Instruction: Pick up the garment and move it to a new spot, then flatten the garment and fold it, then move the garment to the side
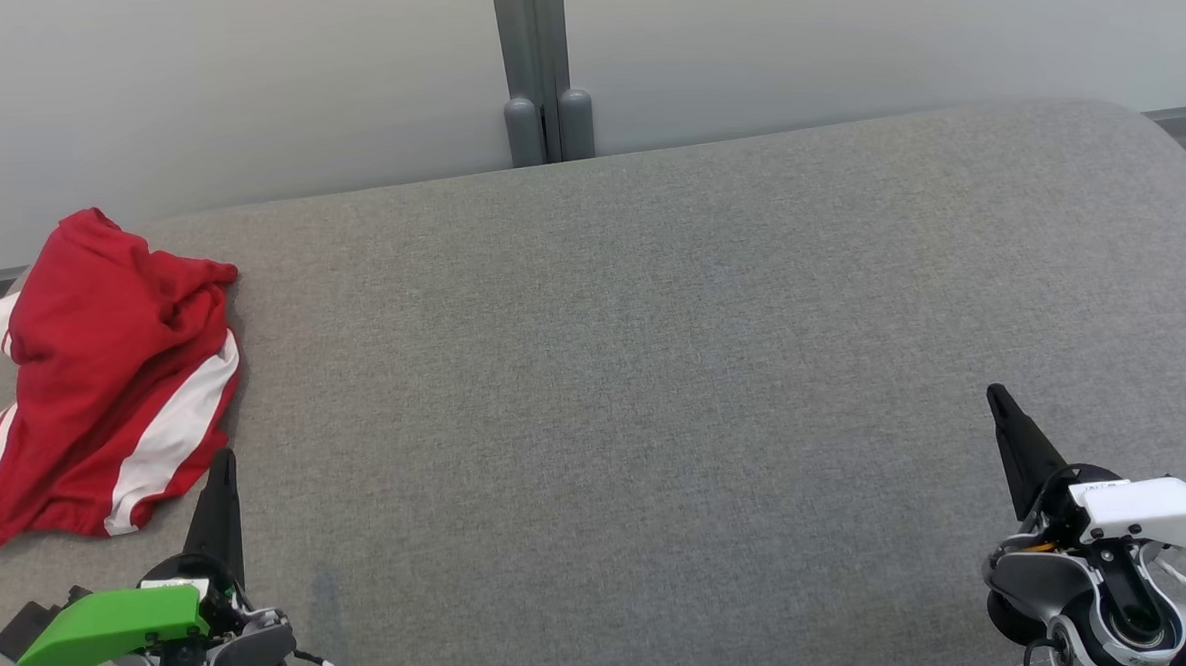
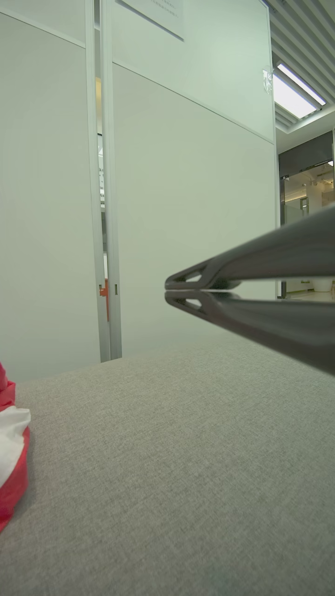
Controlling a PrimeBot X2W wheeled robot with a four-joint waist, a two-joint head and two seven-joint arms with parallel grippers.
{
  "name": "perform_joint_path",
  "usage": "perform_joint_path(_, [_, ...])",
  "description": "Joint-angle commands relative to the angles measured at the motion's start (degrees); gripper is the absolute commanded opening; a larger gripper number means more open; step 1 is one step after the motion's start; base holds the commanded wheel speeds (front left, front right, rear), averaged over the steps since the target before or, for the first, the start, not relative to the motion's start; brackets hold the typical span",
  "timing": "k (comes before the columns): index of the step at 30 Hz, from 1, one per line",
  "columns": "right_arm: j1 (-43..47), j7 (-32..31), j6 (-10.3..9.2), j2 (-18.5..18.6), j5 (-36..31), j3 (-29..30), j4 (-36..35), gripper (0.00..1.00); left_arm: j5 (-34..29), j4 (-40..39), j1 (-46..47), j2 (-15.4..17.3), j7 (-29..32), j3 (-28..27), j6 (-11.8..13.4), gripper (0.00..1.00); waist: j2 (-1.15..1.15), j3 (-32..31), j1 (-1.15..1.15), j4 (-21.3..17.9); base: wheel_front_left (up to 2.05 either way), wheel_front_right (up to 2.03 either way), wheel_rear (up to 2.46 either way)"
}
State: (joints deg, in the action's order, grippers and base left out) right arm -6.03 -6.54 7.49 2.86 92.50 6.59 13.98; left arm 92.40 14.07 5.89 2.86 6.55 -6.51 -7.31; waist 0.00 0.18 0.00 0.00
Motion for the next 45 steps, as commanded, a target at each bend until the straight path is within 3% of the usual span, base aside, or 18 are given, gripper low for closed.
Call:
perform_joint_path(1, [-0.4,-0.2,0.00,0.0,-0.2,0.0,0.1,0.00,0.0,-0.1,0.7,0.0,0.1,0.0,-0.3,0.00,0.00,0.0,0.00,0.0,0.00,0.00,0.00])
perform_joint_path(41, [-0.4,-0.2,0.00,0.0,-0.2,0.0,0.1,0.00,0.0,-0.1,0.7,0.0,0.1,0.0,-0.3,0.00,0.00,0.0,0.00,0.0,0.00,0.00,0.00])
perform_joint_path(42, [0.0,0.0,0.00,0.0,0.0,0.0,0.0,1.00,0.0,0.0,0.0,0.0,0.0,0.0,0.0,1.00,0.00,0.0,0.00,0.0,0.00,0.00,0.00])
perform_joint_path(45, [1.0,0.1,-0.01,-0.3,0.0,-0.1,1.2,1.00,0.0,1.3,-1.0,-0.3,-0.1,0.0,0.1,1.00,0.00,0.0,0.00,0.0,0.00,0.00,0.00])
